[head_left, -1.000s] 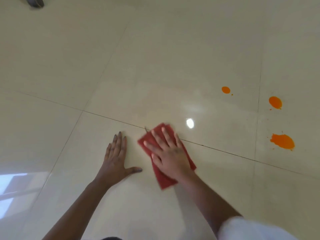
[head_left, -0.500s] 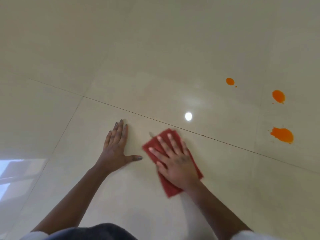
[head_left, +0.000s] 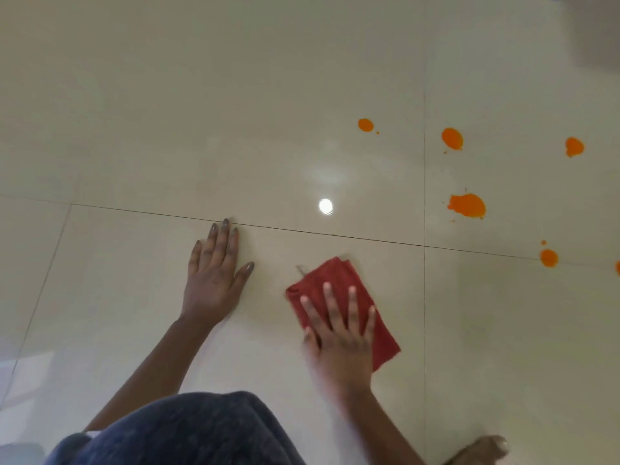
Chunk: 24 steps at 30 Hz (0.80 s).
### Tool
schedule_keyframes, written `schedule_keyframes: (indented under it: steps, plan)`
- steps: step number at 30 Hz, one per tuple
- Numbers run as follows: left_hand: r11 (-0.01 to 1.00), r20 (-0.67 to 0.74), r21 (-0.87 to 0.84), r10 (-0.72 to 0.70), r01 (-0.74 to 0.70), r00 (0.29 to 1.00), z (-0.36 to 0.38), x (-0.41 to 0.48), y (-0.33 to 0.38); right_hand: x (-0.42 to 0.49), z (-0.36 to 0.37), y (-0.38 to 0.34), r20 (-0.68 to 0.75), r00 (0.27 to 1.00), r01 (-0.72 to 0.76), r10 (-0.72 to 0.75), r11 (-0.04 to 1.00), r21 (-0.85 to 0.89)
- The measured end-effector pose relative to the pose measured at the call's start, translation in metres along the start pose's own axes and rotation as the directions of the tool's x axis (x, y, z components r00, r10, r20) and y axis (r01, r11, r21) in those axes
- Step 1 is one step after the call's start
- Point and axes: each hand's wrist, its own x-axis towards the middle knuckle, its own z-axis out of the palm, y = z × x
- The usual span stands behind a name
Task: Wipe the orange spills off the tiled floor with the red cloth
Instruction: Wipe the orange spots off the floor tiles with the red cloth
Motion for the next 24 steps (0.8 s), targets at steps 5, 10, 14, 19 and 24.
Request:
schedule_keyframes:
  steps: [5, 10, 14, 19, 24]
  plan:
    - [1.000, -0.015, -0.006, -0.018, 0.018, 1.000, -0.003, 0.000, 0.008, 0.091, -0.014, 0.067, -0.048, 0.988, -0.151, 0.149, 0.987, -0.054]
    - [0.989, 0.021, 0.012, 0.145, -0.146, 0.989, 0.002, 0.035, 0.049, 0.055, -0.008, 0.031, 0.023, 1.000, -0.020, 0.020, 1.000, -0.001]
    - [0.992, 0.008, 0.050, 0.119, -0.120, 0.993, 0.009, 0.049, 0.050, -0.008, -0.008, 0.052, 0.021, 0.996, 0.089, -0.090, 0.996, 0.009]
    - [0.989, -0.019, 0.011, 0.148, -0.148, 0.989, 0.004, 0.054, 0.058, 0.104, -0.022, 0.103, -0.020, 0.998, -0.064, 0.063, 0.998, -0.023]
    - [0.979, 0.040, 0.038, 0.198, -0.200, 0.979, 0.006, 0.099, 0.075, 0.180, -0.028, 0.093, 0.016, 0.988, -0.154, 0.154, 0.988, -0.022]
